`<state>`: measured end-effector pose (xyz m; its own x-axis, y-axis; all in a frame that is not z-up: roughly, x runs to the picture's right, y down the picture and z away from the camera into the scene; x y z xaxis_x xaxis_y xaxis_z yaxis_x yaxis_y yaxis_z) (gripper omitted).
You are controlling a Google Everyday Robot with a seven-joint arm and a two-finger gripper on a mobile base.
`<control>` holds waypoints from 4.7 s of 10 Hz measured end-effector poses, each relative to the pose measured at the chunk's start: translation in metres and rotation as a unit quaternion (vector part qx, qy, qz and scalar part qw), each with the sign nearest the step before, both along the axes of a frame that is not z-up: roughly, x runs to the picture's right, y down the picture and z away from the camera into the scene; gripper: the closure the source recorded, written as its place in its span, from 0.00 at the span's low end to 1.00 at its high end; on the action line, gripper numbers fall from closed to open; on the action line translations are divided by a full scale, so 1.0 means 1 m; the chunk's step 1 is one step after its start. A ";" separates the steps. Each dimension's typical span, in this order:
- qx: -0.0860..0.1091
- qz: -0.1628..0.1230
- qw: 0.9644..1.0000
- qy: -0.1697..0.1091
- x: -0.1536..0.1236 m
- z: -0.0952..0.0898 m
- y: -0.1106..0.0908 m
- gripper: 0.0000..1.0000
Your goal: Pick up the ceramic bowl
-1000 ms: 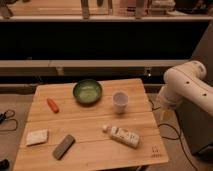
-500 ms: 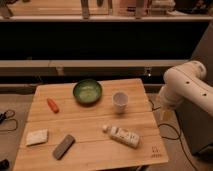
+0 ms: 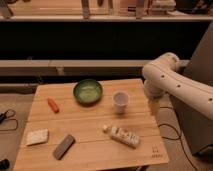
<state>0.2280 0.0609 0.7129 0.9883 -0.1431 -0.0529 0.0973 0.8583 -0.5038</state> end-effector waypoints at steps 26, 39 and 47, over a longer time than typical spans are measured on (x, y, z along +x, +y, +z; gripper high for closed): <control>0.033 -0.251 0.955 -0.156 -0.150 0.120 -0.069 0.20; 0.010 -0.312 0.917 -0.249 -0.180 0.177 -0.059 0.20; 0.005 -0.331 0.901 -0.279 -0.199 0.216 -0.041 0.20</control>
